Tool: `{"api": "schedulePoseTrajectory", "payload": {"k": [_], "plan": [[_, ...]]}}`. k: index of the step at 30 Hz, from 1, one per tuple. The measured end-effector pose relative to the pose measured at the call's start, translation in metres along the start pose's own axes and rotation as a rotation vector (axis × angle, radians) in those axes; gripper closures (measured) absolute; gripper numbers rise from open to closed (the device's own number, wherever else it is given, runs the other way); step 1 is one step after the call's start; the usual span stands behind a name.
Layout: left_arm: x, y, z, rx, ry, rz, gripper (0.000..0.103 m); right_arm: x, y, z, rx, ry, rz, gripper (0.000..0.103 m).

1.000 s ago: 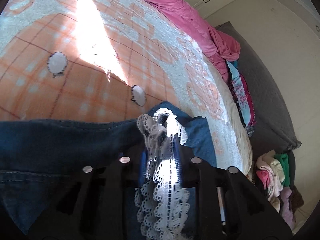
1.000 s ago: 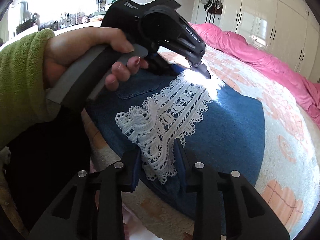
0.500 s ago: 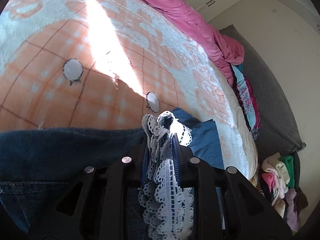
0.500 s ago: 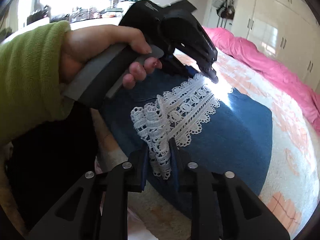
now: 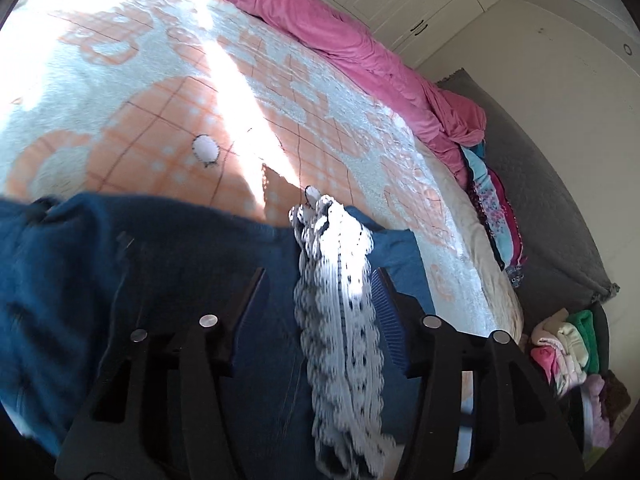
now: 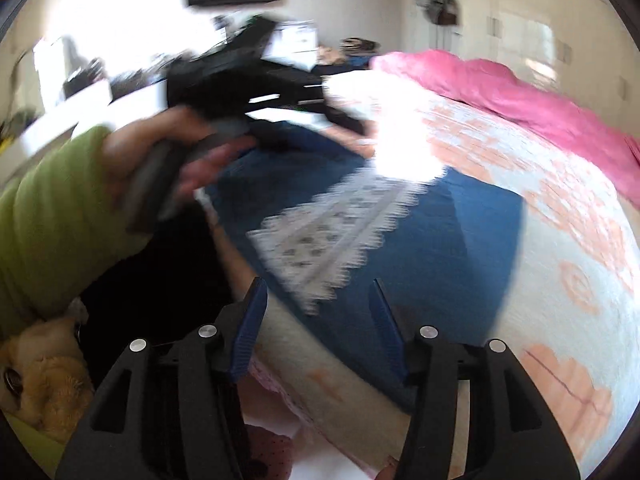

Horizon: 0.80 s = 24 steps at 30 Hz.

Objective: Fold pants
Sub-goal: 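Lay the lace end onto the pocket half and open the left gripper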

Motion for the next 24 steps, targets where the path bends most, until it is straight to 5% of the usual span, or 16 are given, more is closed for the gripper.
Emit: {"api": "schedulePoseTrajectory", "payload": {"k": [9,17,22,24], "plan": [[-0.068,0.0,0.021,-0.002,0.092,0.011,0.057,-0.019,-0.058,0.01,-0.094,0.036,-0.212,0.051],[-0.101,-0.007,0.016,-0.088,0.187,0.094,0.058,-0.019,-0.061,-0.008,-0.095,0.047,-0.198,0.051],[-0.109,-0.008,-0.004,-0.057,0.212,0.098,0.058,-0.015,-0.051,-0.015,-0.072,0.044,-0.167,0.051],[-0.111,-0.01,-0.008,-0.034,0.213,0.079,0.07,-0.016,-0.05,-0.021,-0.071,0.056,-0.161,0.051]]}}
Point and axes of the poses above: each gripper's, at about its wrist camera, not at the fingertips, and z roughly against the way its jaws point, y to its left, x to its top, the point moved 10 cm from there along -z, roughly the way its jaws point, and after that the axes turned 5 degrees about z, right-handed, at the moved point
